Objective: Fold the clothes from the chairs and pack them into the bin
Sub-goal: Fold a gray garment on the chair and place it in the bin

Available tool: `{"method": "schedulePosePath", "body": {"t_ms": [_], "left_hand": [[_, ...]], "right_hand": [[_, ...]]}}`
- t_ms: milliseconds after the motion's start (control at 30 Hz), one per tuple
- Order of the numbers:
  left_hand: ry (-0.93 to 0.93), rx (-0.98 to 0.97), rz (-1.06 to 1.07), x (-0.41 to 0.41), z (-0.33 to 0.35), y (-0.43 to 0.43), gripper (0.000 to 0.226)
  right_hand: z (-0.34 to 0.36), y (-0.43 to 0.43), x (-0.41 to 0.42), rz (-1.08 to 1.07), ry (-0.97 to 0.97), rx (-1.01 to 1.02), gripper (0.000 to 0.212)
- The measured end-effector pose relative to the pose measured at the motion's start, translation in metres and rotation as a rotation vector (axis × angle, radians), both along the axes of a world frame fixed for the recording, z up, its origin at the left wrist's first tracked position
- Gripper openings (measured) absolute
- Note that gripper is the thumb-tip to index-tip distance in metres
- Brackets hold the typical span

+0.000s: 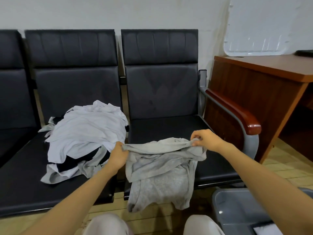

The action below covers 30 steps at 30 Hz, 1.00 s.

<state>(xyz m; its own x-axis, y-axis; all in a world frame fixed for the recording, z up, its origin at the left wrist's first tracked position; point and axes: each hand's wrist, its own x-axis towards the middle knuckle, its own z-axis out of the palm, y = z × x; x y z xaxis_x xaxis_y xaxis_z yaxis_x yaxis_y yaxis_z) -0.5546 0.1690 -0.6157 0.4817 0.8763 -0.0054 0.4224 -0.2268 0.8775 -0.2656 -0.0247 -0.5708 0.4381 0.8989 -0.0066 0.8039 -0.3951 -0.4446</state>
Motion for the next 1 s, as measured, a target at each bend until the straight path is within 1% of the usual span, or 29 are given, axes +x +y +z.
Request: {"method": "schedulePosePath", "body": {"t_ms": [33,67,100,133,200,233,267,333,367,400,433,467,500,567,600,667,700,733,767,800,867,933,1000], "left_hand": [[-0.050,-0.030,-0.008,-0.002,0.007,0.001,0.020],[-0.076,-0.040,-0.050,-0.003,0.017,0.002,0.017],[-0.072,-0.042,-0.120,-0.006,0.029,0.003,0.016],[-0.021,-0.033,-0.199,-0.011,0.042,0.006,0.019],[0.199,0.078,-0.299,-0.021,0.065,0.017,0.027],[0.303,0.172,-0.287,-0.026,0.077,0.022,0.024],[0.367,0.276,-0.226,-0.031,0.088,0.028,0.017],[0.462,0.437,-0.025,-0.039,0.104,0.038,0.003],[0.537,0.478,0.054,-0.042,0.110,0.041,0.005],[0.611,0.453,0.082,-0.046,0.113,0.043,0.007],[0.636,0.355,0.066,-0.048,0.115,0.044,0.008],[0.597,0.222,0.032,-0.049,0.115,0.043,0.011],[0.474,0.078,0.009,-0.048,0.114,0.039,0.015],[0.131,-0.171,0.000,-0.045,0.113,0.027,0.014],[0.001,-0.266,-0.016,-0.043,0.114,0.021,0.016],[-0.169,-0.426,-0.072,-0.038,0.115,0.007,0.022],[-0.247,-0.489,-0.087,-0.035,0.116,0.003,0.025],[-0.312,-0.525,-0.078,-0.032,0.117,0.000,0.025],[-0.360,-0.549,-0.053,-0.028,0.118,-0.001,0.023],[-0.384,-0.564,-0.028,-0.024,0.119,-0.001,0.020],[-0.377,-0.554,0.006,-0.019,0.118,0.001,0.013],[-0.324,-0.487,0.036,-0.017,0.117,0.006,0.007],[-0.312,-0.398,0.076,-0.016,0.116,0.012,0.014]], "right_hand": [[0.006,-0.004,-0.001,-0.001,-0.066,-0.026,0.006],[0.012,-0.007,0.001,-0.031,-0.128,0.001,0.007],[0.020,-0.010,0.002,-0.078,-0.165,0.070,0.010],[0.029,-0.014,0.005,-0.143,-0.177,0.156,0.011],[0.052,-0.024,0.012,-0.274,-0.150,0.329,0.010],[0.065,-0.029,0.014,-0.335,-0.121,0.394,0.010],[0.076,-0.034,0.017,-0.394,-0.096,0.439,0.010],[0.090,-0.044,0.018,-0.479,-0.093,0.469,0.008],[0.095,-0.049,0.015,-0.504,-0.100,0.460,0.008],[0.097,-0.052,0.012,-0.524,-0.105,0.436,0.008],[0.098,-0.055,0.006,-0.538,-0.106,0.410,0.007],[0.097,-0.057,0.001,-0.545,-0.099,0.392,0.007],[0.096,-0.057,-0.005,-0.547,-0.083,0.383,0.006],[0.093,-0.056,-0.014,-0.554,-0.021,0.381,0.008],[0.091,-0.055,-0.017,-0.557,0.027,0.395,0.011],[0.086,-0.053,-0.020,-0.560,0.201,0.429,0.015],[0.084,-0.051,-0.021,-0.556,0.313,0.429,0.013],[0.083,-0.050,-0.022,-0.546,0.414,0.429,0.008],[0.083,-0.047,-0.023,-0.531,0.468,0.432,0.006],[0.083,-0.044,-0.022,-0.520,0.472,0.446,0.007],[0.086,-0.038,-0.022,-0.528,0.340,0.491,0.009],[0.089,-0.033,-0.022,-0.543,0.245,0.543,0.009],[0.090,-0.031,-0.017,-0.518,0.242,0.523,0.006]]}}
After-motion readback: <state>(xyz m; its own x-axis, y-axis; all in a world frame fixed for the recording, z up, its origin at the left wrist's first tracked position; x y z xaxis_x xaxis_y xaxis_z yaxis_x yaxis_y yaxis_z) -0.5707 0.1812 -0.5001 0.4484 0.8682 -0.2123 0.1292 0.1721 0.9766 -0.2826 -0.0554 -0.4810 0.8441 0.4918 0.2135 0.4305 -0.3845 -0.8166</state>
